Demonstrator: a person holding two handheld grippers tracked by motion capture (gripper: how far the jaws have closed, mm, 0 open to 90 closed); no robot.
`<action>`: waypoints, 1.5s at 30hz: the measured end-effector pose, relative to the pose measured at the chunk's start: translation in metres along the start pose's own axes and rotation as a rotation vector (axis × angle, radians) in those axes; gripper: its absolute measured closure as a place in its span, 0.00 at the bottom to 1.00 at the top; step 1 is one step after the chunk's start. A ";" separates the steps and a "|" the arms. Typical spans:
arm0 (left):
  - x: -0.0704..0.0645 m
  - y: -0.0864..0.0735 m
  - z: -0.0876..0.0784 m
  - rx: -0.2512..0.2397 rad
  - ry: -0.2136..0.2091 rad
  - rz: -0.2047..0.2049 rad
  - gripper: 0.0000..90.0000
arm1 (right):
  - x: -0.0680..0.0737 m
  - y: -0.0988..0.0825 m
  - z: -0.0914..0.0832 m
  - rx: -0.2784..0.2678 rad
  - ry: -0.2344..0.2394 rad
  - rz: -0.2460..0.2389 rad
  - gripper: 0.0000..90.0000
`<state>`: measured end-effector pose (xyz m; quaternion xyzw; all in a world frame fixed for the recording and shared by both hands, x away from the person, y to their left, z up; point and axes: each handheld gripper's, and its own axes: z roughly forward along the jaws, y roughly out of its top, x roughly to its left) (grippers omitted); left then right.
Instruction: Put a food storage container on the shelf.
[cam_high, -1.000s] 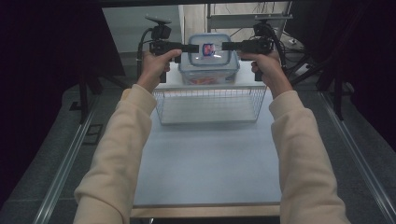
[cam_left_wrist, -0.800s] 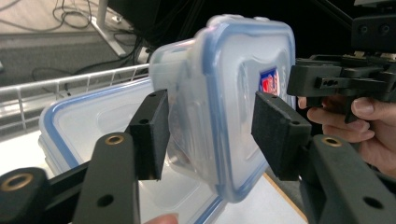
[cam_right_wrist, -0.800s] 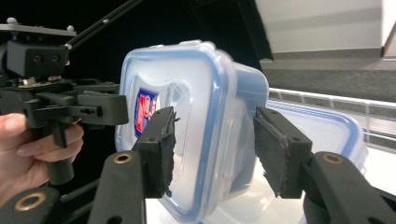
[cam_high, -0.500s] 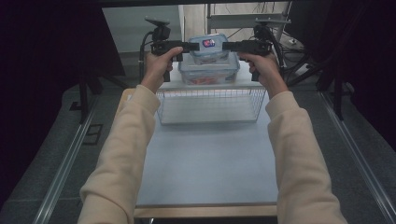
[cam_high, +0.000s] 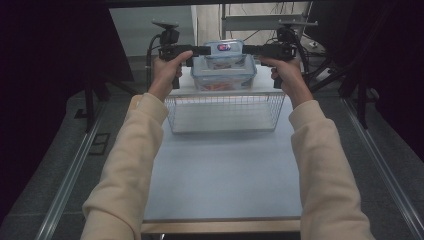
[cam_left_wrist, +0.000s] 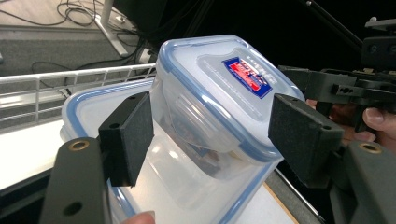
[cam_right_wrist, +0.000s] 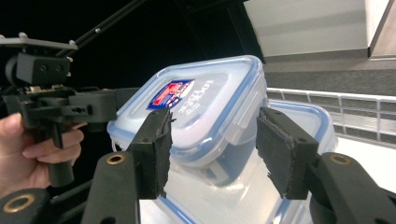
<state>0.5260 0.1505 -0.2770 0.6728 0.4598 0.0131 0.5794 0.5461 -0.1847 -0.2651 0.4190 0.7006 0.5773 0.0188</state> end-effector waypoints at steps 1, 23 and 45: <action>-0.001 -0.001 -0.002 -0.005 -0.003 0.003 0.34 | 0.001 -0.001 -0.002 0.001 -0.004 -0.008 0.50; -0.010 -0.026 -0.030 -0.011 0.023 0.052 0.45 | 0.007 -0.021 0.001 0.018 -0.204 -0.149 0.97; -0.007 -0.030 -0.039 -0.003 0.035 0.057 0.44 | 0.011 -0.028 0.004 0.024 -0.174 -0.128 0.99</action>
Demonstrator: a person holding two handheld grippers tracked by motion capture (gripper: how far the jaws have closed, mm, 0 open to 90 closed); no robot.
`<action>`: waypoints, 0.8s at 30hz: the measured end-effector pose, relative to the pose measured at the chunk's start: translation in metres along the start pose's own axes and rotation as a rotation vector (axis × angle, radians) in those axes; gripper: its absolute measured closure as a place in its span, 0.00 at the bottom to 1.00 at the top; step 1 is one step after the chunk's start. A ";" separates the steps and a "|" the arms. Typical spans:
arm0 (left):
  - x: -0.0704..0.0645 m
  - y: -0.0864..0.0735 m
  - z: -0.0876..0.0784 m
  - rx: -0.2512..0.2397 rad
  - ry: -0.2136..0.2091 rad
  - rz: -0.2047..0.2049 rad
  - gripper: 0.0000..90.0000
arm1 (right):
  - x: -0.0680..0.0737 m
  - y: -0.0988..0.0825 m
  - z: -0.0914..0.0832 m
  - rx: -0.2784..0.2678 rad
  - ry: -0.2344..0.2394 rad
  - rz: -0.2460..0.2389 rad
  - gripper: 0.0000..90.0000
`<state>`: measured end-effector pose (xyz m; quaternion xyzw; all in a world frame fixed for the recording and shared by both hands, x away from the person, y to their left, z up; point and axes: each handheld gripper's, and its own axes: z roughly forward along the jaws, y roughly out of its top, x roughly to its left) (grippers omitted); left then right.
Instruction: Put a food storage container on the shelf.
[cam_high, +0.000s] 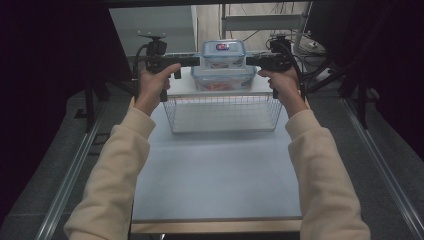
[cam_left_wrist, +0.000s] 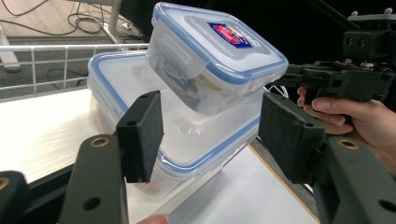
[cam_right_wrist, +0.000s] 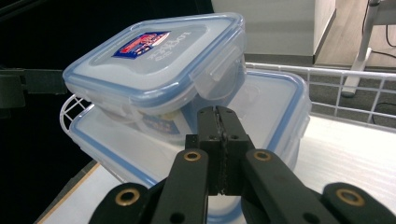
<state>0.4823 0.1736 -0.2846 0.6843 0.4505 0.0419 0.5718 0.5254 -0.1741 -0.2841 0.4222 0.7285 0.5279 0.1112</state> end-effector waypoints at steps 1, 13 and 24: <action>0.000 0.000 -0.001 0.000 0.002 0.001 0.44 | 0.000 -0.001 -0.002 -0.001 0.004 0.001 0.99; -0.006 -0.029 -0.019 -0.017 -0.008 0.018 0.43 | -0.002 -0.036 -0.041 -0.033 0.094 -0.021 0.99; -0.012 -0.084 -0.039 -0.020 -0.041 0.068 0.43 | -0.013 -0.088 -0.073 -0.046 0.164 -0.002 0.97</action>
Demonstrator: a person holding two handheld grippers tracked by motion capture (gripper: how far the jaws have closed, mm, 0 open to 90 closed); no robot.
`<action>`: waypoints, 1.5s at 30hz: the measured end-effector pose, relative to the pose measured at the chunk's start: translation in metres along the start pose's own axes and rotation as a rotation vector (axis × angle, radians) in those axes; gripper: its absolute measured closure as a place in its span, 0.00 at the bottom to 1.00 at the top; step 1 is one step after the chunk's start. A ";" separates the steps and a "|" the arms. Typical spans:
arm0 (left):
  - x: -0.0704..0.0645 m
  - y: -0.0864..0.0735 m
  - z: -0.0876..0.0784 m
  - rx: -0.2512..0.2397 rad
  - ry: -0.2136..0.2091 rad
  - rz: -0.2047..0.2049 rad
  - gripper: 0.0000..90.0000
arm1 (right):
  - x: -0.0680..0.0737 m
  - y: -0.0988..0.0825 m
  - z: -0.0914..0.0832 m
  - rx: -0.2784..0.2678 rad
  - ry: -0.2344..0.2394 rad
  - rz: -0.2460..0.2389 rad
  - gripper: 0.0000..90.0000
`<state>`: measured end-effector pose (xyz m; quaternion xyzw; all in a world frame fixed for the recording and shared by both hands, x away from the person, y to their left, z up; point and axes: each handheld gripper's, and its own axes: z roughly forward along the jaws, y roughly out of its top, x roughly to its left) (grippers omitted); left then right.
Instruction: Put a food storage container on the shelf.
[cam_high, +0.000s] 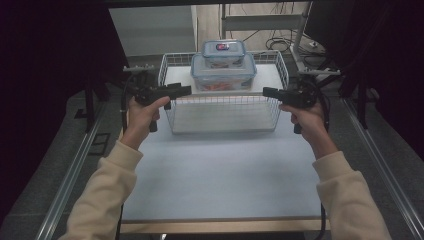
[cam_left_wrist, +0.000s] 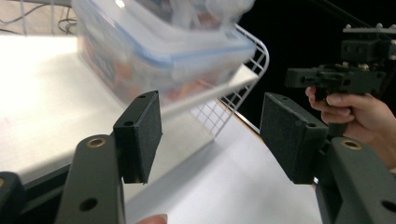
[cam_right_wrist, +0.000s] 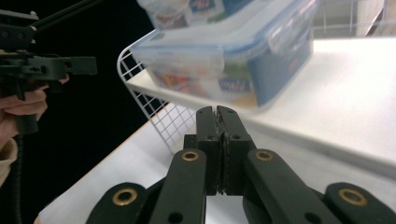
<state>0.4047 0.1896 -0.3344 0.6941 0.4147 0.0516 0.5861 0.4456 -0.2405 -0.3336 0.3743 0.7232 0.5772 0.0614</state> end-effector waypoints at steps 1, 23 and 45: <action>0.000 -0.004 0.000 0.002 -0.005 0.001 0.43 | 0.000 -0.005 -0.002 0.002 0.005 0.004 0.97; 0.001 -0.127 -0.002 0.084 -0.018 -0.037 0.36 | -0.007 -0.106 -0.027 0.035 0.036 0.052 0.64; 0.004 -0.175 0.009 0.185 -0.007 -0.082 0.34 | -0.018 -0.172 -0.027 0.153 -0.002 0.109 0.53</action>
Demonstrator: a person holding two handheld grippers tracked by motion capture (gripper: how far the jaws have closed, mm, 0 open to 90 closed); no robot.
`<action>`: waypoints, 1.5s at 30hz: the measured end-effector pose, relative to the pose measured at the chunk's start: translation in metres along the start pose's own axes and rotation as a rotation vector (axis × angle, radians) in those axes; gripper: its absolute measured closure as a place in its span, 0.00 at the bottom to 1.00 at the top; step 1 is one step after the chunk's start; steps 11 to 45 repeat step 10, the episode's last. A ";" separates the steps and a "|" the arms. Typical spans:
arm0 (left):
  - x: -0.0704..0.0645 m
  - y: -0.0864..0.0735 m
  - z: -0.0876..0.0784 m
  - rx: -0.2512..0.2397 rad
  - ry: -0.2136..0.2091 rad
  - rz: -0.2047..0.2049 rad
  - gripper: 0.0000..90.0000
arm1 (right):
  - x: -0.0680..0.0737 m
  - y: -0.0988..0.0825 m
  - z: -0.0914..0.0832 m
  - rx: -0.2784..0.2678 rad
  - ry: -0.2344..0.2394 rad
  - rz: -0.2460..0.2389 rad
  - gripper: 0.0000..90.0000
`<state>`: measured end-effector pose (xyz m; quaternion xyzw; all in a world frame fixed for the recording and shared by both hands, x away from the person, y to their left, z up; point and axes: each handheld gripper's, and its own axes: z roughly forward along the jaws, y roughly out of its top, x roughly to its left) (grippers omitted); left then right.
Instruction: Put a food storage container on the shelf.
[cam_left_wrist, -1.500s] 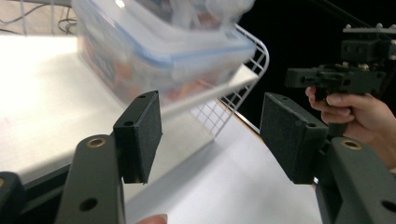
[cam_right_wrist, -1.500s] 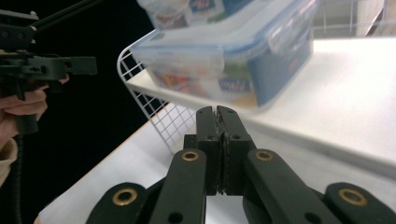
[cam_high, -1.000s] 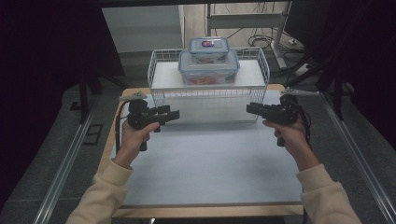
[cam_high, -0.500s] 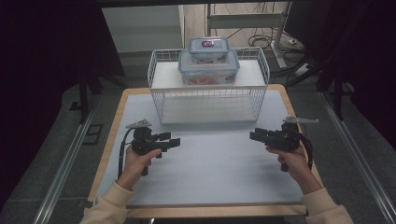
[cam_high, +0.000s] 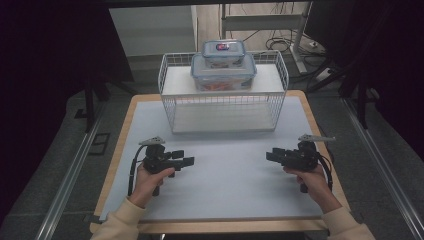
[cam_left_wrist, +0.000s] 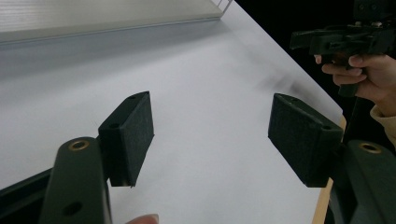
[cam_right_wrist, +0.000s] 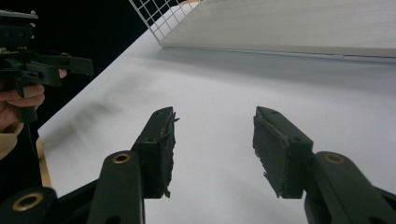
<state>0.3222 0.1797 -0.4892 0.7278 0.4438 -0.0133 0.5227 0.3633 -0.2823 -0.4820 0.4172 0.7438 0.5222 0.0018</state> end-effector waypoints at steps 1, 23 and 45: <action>0.000 0.000 0.000 -0.001 0.001 -0.001 0.34 | 0.000 0.000 0.000 -0.002 0.000 0.001 0.53; 0.002 0.000 0.000 0.000 0.009 -0.002 0.34 | 0.000 -0.001 0.001 -0.001 -0.008 -0.003 0.47; 0.002 0.000 0.000 0.000 0.009 -0.002 0.34 | 0.000 -0.001 0.001 -0.001 -0.008 -0.003 0.47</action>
